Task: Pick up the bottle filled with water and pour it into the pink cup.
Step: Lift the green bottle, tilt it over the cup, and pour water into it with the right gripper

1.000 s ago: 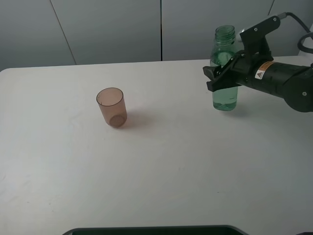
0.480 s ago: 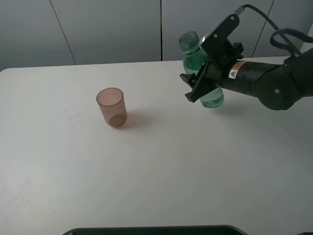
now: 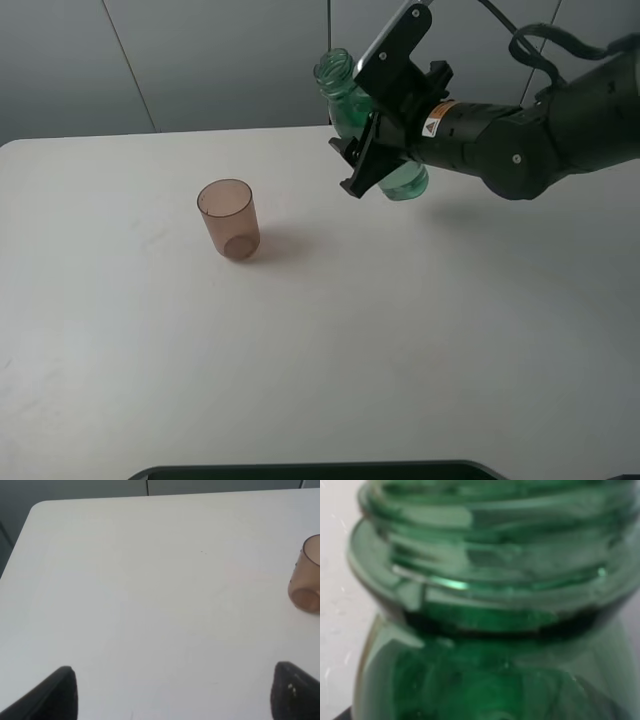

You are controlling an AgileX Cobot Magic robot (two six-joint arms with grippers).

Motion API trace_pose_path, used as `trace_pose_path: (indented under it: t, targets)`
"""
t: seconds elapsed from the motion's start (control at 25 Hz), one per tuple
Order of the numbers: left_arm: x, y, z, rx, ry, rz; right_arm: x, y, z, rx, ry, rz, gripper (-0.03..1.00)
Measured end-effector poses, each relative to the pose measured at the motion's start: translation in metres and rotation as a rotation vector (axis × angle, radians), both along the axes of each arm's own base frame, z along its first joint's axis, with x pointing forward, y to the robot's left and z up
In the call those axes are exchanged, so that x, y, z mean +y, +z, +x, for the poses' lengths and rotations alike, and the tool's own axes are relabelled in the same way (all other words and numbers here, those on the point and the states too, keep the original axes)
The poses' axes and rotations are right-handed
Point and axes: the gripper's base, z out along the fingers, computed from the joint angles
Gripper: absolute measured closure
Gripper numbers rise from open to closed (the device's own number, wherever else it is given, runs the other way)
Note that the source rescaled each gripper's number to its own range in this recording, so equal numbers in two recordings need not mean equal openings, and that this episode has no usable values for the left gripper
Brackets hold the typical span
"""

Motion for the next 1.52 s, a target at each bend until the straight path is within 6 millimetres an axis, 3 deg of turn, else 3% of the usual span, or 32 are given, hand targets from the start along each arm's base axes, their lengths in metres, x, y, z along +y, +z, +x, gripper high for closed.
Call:
trace_pose_path:
  t: [0.4,0.76,1.12,1.52]
  targets:
    - [0.0,0.0,0.0,0.0,0.001,0.002,0.014,-0.018,-0.001,-0.004,0.076,-0.119,0.96]
    - [0.0,0.0,0.0,0.0,0.001,0.002,0.02,-0.019,-0.004,-0.053,0.134,-0.196,0.96]
    - [0.0,0.0,0.0,0.001,0.001,0.002,0.037,-0.011,0.017,-0.107,0.107,-0.178,0.96]
    - [0.001,0.0,0.0,0.0,0.005,0.007,0.049,-0.018,0.02,-0.15,0.15,-0.254,0.96]
